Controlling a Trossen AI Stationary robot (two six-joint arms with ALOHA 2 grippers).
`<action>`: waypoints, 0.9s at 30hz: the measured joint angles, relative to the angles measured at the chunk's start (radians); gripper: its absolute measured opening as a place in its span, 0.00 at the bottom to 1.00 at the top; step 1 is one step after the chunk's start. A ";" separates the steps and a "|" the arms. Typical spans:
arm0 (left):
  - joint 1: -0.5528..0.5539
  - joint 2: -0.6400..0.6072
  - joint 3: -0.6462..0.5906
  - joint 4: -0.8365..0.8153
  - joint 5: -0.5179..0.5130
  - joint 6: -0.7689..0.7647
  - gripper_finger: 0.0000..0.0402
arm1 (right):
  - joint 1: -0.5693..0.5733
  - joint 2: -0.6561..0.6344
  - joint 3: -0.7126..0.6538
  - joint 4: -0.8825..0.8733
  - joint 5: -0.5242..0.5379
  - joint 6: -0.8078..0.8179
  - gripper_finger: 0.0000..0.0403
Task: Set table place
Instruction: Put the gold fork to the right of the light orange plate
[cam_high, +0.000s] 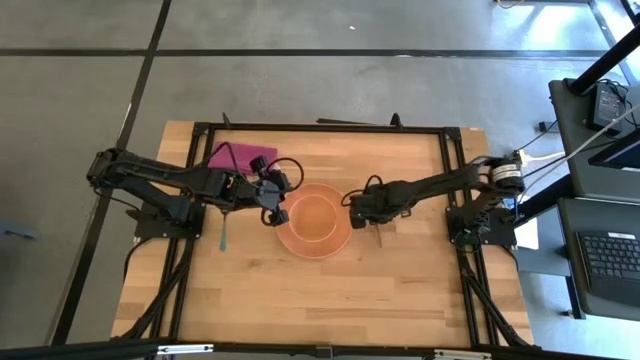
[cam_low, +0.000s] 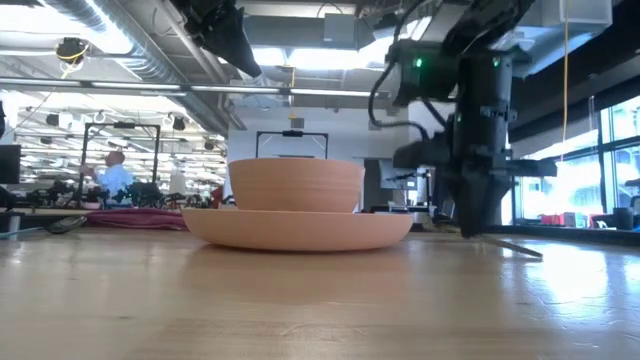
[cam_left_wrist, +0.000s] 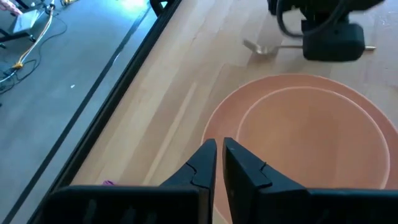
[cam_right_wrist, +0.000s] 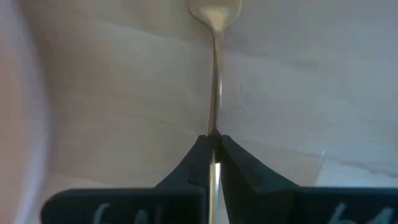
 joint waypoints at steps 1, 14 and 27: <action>0.000 0.000 0.000 0.000 0.000 0.000 0.05 | -0.001 0.013 0.001 0.003 -0.009 0.000 0.05; 0.000 0.000 0.000 0.001 -0.001 0.001 0.11 | -0.005 0.030 0.000 0.052 0.010 -0.062 0.14; 0.000 0.000 0.001 0.001 0.000 0.001 0.11 | -0.005 0.015 0.074 -0.004 -0.001 -0.141 0.30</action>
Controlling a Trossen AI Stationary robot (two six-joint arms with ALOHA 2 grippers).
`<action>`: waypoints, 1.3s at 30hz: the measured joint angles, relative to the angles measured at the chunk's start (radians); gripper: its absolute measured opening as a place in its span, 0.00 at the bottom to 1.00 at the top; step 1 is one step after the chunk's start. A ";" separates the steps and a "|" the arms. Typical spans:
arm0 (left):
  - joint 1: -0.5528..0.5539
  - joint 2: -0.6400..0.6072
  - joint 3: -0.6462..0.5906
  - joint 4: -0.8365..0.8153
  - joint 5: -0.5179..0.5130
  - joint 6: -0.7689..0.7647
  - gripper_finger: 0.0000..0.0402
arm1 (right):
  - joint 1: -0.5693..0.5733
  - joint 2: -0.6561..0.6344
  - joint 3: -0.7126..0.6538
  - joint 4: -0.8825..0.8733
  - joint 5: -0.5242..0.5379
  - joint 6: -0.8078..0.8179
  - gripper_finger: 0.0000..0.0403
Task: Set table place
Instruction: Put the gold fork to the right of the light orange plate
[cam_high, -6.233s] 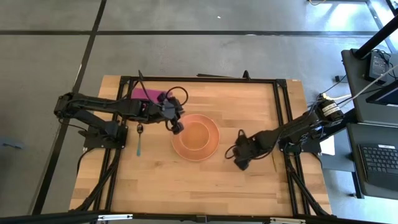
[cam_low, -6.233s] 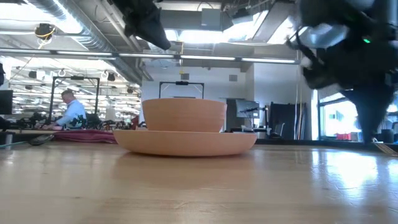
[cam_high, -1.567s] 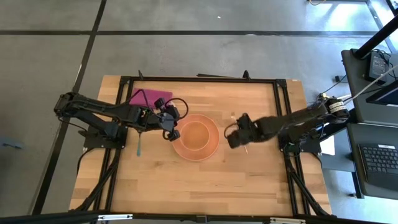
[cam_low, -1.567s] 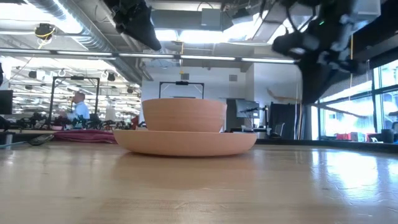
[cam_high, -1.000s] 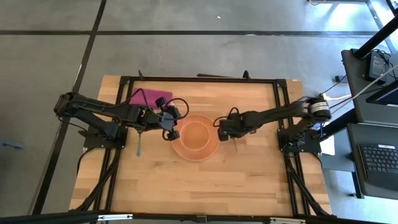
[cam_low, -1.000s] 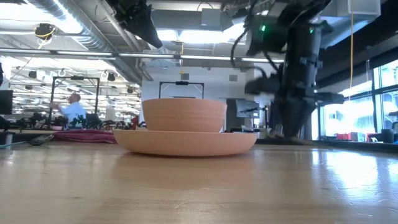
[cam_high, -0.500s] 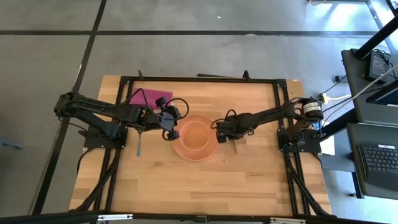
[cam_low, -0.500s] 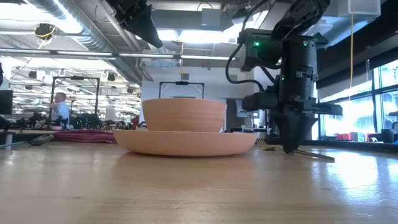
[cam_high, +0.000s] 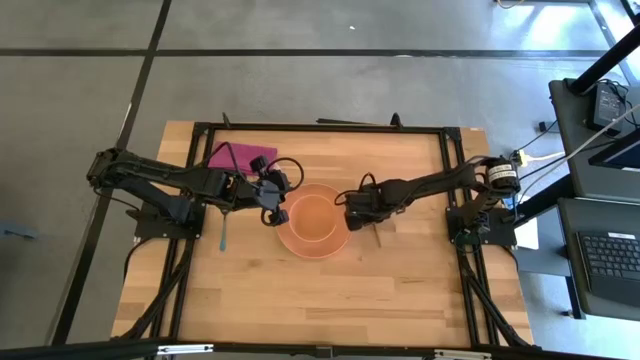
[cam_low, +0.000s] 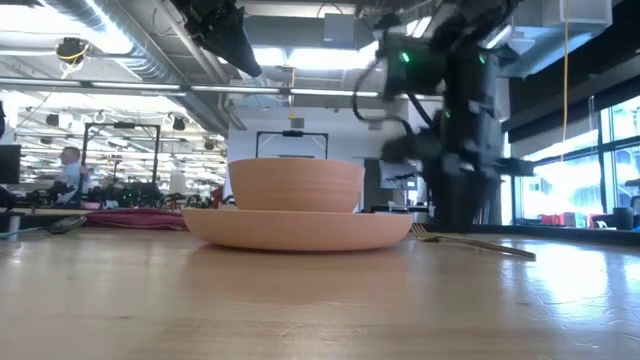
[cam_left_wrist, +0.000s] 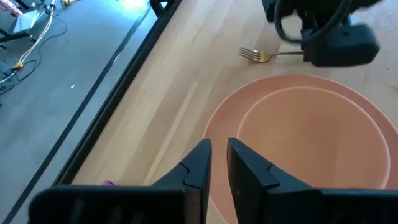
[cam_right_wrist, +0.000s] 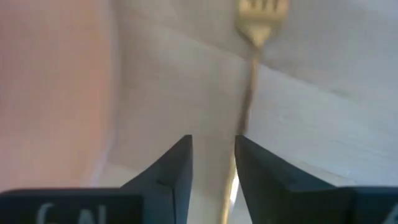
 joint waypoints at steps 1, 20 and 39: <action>0.000 0.000 0.000 0.000 0.000 0.000 0.11 | 0.000 -0.005 0.033 -0.038 0.014 -0.012 0.31; -0.002 0.000 0.000 -0.014 0.014 -0.053 0.04 | 0.265 -0.008 0.477 -0.639 0.219 0.032 0.29; -0.072 0.000 0.000 -0.023 0.017 -0.107 0.10 | 0.199 -0.007 0.051 -0.278 0.098 -0.039 0.02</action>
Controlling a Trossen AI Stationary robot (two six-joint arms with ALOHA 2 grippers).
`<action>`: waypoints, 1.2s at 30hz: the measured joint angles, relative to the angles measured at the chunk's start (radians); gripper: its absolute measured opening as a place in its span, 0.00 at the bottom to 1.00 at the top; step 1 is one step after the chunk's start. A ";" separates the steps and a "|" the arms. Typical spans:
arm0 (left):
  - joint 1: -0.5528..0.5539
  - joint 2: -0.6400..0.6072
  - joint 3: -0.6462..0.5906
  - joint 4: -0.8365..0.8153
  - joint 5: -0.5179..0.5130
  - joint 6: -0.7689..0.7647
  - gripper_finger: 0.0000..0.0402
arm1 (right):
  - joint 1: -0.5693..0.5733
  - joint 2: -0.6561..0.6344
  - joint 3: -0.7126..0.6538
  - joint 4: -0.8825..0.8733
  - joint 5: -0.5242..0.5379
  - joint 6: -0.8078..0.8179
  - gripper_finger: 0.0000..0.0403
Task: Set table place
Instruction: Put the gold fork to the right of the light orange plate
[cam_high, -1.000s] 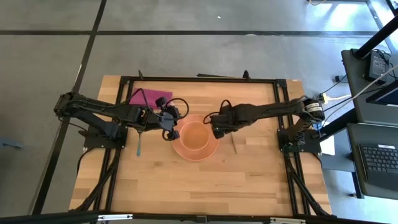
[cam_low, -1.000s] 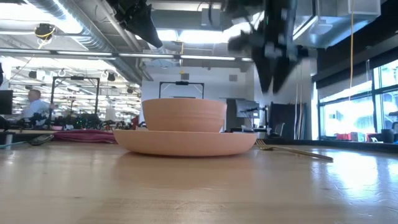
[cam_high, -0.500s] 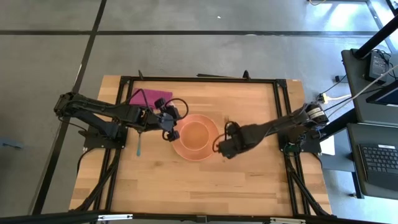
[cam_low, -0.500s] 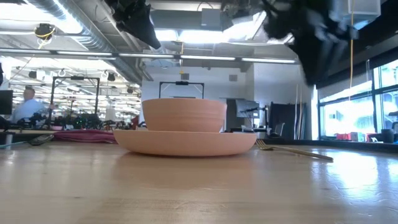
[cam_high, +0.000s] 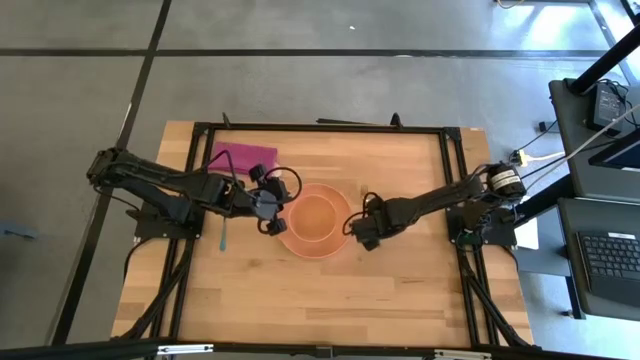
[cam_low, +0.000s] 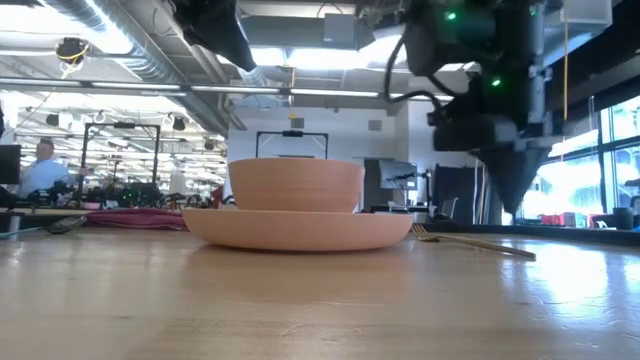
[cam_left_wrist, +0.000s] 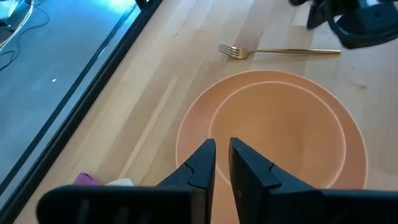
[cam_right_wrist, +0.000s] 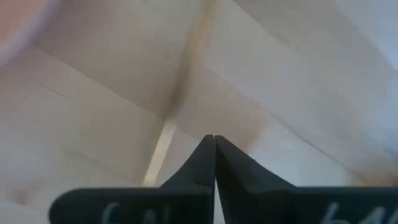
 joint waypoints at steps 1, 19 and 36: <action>-0.001 0.000 0.000 0.000 0.000 0.000 0.10 | -0.003 0.000 -0.008 0.029 0.000 -0.004 0.01; -0.001 0.000 0.000 0.001 -0.001 0.000 0.06 | -0.021 0.044 -0.056 0.130 0.001 -0.030 0.00; -0.001 0.000 0.000 0.000 -0.002 0.001 0.06 | -0.027 0.071 -0.056 0.240 -0.025 -0.073 0.00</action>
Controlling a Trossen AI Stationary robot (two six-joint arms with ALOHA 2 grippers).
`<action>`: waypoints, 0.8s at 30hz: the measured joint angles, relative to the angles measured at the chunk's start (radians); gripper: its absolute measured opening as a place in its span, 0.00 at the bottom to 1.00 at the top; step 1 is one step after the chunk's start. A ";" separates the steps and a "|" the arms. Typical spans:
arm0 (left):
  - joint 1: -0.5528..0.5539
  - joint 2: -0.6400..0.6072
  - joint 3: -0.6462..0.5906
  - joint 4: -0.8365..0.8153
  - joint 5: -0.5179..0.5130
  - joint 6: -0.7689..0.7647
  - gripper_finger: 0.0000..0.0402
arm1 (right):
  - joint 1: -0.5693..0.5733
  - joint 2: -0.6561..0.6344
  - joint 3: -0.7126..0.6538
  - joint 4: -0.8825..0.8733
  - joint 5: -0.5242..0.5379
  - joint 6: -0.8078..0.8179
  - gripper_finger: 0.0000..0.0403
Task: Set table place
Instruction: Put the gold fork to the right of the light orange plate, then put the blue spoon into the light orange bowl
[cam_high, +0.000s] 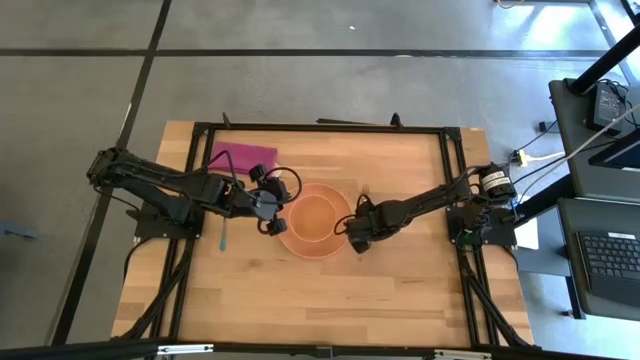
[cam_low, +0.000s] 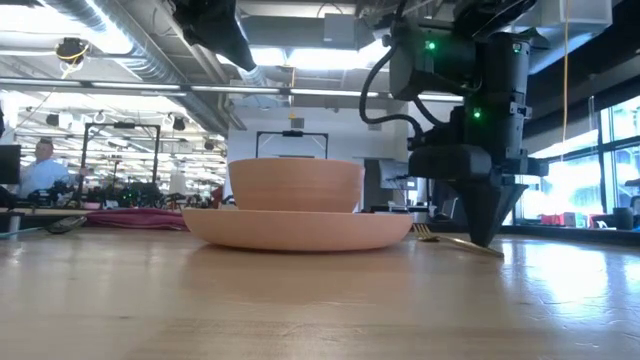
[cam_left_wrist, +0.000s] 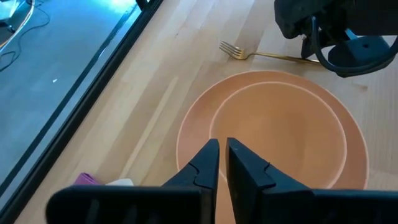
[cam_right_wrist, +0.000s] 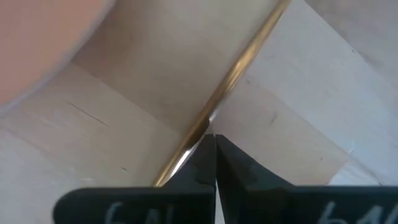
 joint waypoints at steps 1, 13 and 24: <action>0.000 0.000 0.000 0.000 0.000 0.000 0.07 | 0.000 0.000 0.000 0.001 -0.001 0.000 0.00; 0.000 0.000 0.000 0.000 -0.013 0.001 0.11 | 0.000 0.000 0.013 -0.013 -0.002 -0.054 0.01; 0.000 0.000 -0.045 -0.011 0.055 -0.117 0.05 | 0.100 -0.003 0.360 -0.342 0.247 -0.160 0.03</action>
